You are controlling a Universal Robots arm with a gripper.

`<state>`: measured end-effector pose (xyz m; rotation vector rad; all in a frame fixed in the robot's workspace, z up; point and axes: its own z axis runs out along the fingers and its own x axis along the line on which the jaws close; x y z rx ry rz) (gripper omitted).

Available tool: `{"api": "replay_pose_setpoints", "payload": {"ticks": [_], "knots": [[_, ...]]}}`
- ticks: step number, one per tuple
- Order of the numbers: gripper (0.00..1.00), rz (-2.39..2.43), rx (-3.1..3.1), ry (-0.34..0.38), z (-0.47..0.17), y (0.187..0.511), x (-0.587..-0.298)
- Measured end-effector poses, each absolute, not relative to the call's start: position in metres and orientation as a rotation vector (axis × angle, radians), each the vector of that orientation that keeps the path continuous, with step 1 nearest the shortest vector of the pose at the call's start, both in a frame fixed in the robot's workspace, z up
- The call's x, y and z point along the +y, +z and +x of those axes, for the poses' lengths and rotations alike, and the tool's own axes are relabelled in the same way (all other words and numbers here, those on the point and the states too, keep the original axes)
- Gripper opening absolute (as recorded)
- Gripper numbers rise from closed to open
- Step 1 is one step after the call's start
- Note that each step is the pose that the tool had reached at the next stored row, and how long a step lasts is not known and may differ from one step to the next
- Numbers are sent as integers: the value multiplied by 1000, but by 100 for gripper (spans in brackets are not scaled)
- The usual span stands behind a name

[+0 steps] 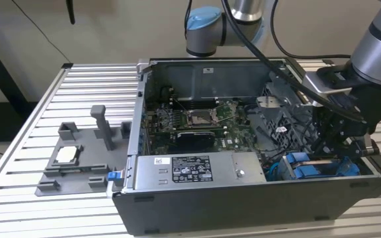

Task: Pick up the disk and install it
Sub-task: 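Insert the disk into the insertion slot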

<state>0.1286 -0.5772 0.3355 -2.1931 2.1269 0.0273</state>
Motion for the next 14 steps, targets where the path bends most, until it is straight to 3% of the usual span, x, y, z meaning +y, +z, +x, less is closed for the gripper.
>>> {"api": "replay_pose_setpoints", "payload": {"ticks": [4,5,14], "knots": [[18,-2193,2126,28,129,335,-577],[24,-2193,2127,28,129,336,-577],[24,-2191,2134,33,129,366,-578]]}}
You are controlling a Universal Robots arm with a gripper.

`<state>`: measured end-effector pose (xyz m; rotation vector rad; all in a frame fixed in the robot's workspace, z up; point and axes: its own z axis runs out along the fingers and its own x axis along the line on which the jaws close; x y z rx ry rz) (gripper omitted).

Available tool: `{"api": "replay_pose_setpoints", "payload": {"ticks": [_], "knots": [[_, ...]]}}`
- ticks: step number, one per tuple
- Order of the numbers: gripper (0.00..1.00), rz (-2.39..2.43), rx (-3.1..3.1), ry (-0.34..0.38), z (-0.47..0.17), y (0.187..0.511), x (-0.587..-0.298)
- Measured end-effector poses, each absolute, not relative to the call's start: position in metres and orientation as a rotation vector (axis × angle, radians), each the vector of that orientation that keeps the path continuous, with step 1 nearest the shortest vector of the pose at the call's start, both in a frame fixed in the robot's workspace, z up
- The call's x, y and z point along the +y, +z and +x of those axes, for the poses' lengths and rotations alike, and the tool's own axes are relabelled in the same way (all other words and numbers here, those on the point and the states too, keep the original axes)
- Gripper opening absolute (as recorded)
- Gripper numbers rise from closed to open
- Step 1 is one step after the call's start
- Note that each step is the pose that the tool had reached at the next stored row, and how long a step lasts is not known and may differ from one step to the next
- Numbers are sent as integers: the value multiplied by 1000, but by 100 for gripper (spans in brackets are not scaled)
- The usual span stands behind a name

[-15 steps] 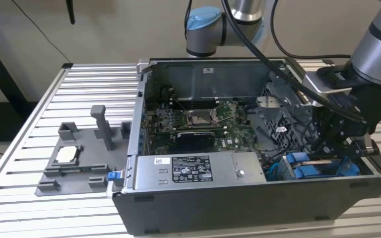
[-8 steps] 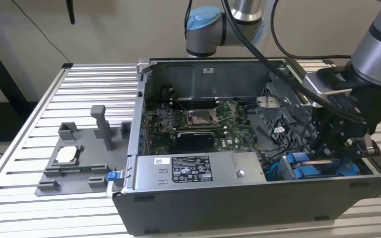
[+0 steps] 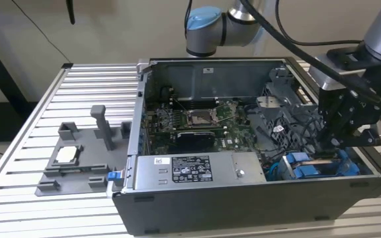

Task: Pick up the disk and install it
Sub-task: 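Insert the disk into the insertion slot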

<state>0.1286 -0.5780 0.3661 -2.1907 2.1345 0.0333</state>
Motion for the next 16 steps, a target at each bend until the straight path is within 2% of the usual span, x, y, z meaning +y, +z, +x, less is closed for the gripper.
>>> {"api": "replay_pose_setpoints", "payload": {"ticks": [6,16], "knots": [[24,-2184,2141,33,129,383,-578],[24,-2182,2144,32,129,388,-578]]}}
